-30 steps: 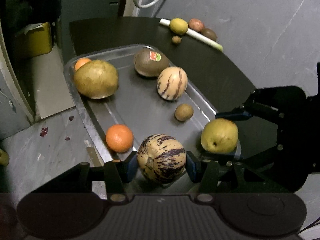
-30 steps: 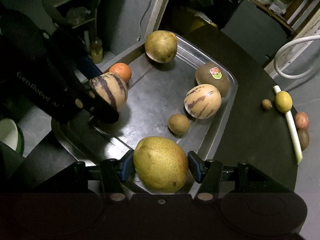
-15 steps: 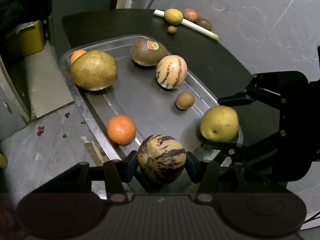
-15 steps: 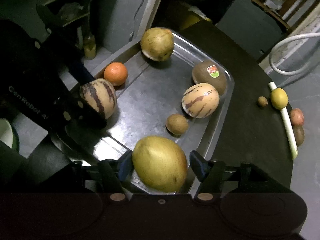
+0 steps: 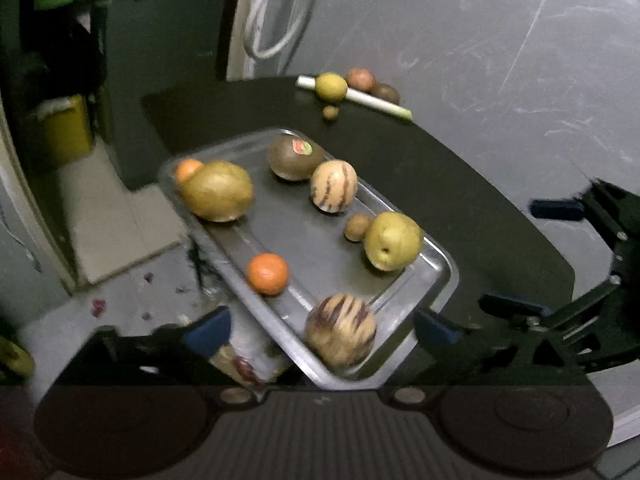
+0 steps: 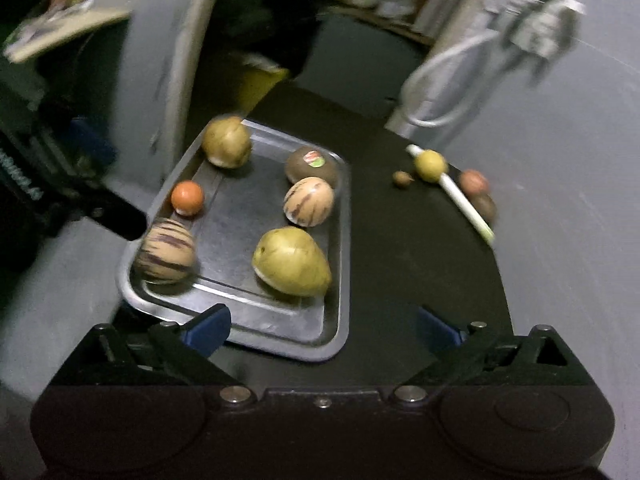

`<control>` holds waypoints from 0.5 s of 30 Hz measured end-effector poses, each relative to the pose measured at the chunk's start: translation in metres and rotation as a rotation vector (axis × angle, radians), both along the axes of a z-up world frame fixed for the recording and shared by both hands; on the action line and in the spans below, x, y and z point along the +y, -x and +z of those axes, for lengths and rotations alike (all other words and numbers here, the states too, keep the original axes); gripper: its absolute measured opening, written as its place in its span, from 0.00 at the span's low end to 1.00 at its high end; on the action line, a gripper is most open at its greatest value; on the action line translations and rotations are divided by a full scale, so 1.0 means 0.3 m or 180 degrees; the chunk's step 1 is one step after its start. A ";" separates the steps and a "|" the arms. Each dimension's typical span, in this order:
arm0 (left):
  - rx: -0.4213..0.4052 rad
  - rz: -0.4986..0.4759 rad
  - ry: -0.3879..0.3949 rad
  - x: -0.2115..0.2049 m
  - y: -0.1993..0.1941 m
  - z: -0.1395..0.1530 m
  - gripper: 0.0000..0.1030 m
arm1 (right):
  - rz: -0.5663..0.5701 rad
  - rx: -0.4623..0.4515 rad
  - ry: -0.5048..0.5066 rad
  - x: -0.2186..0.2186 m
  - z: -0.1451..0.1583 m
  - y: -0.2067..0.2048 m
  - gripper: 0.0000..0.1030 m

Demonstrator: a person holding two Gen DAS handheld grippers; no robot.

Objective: Organize fruits
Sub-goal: 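Move both tools back toward the yellow fruit and leek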

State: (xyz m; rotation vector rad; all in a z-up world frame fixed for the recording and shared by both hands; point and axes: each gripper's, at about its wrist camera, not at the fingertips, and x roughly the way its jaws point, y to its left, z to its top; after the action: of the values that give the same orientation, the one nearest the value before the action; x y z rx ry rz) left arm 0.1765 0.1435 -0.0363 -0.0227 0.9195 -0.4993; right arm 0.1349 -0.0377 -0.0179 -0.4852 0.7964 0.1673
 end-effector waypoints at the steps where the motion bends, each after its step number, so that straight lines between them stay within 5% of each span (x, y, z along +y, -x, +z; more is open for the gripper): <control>1: -0.0025 0.0023 -0.0028 0.015 0.022 0.011 0.99 | -0.0107 -0.0030 -0.0060 0.007 0.006 0.029 0.97; 6: 0.0022 0.0149 -0.0106 0.096 0.128 0.042 0.99 | -0.0575 -0.0180 -0.0409 0.069 0.026 0.177 0.99; 15: 0.0119 0.0252 -0.0412 0.204 0.284 0.069 0.99 | -0.0899 -0.0219 -0.0932 0.170 0.056 0.366 0.99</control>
State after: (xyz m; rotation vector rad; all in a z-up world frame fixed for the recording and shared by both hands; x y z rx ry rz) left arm 0.0912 0.2046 -0.0156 0.0490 0.9822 -0.3662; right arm 0.0250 0.0134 -0.0011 -0.0990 0.7497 0.0038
